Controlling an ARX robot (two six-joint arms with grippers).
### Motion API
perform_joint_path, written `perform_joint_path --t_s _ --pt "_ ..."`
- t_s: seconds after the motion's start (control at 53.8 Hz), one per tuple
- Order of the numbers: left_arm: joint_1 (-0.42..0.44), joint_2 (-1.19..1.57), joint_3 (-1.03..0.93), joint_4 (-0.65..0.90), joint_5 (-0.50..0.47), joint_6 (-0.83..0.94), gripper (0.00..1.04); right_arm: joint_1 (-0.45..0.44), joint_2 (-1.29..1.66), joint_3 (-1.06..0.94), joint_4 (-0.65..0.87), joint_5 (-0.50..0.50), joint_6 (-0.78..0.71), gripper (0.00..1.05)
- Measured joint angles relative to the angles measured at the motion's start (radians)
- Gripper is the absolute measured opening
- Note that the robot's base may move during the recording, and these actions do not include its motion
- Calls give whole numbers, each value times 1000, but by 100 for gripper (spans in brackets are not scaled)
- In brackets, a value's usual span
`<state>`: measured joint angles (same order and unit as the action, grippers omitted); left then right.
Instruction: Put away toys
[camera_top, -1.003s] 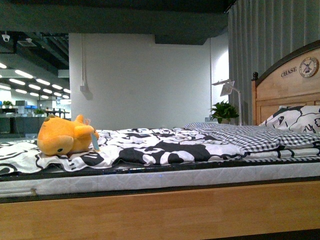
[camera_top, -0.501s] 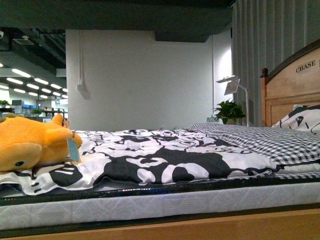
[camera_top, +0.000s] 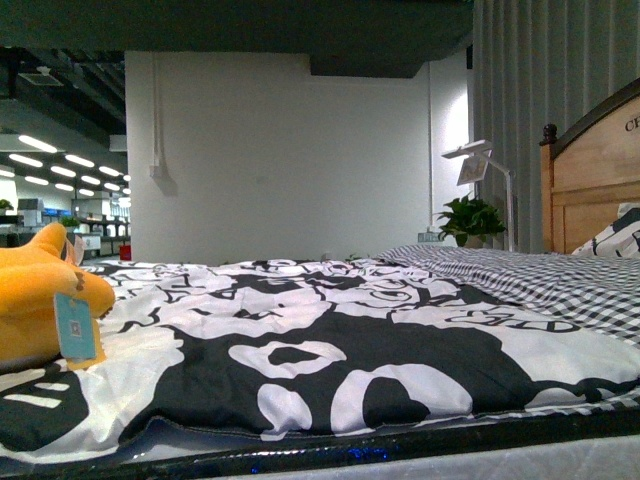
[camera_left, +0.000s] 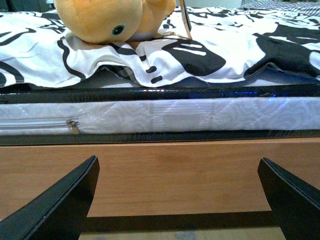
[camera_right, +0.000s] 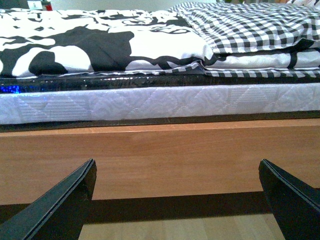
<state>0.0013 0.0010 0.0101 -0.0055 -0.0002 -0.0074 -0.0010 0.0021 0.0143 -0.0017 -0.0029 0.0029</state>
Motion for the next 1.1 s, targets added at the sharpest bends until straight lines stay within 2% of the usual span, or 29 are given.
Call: perform_joint_path --t_s 1.096 --pt "-1 -1 0 0 1 0 98 0 0 0 0 3 0 98"
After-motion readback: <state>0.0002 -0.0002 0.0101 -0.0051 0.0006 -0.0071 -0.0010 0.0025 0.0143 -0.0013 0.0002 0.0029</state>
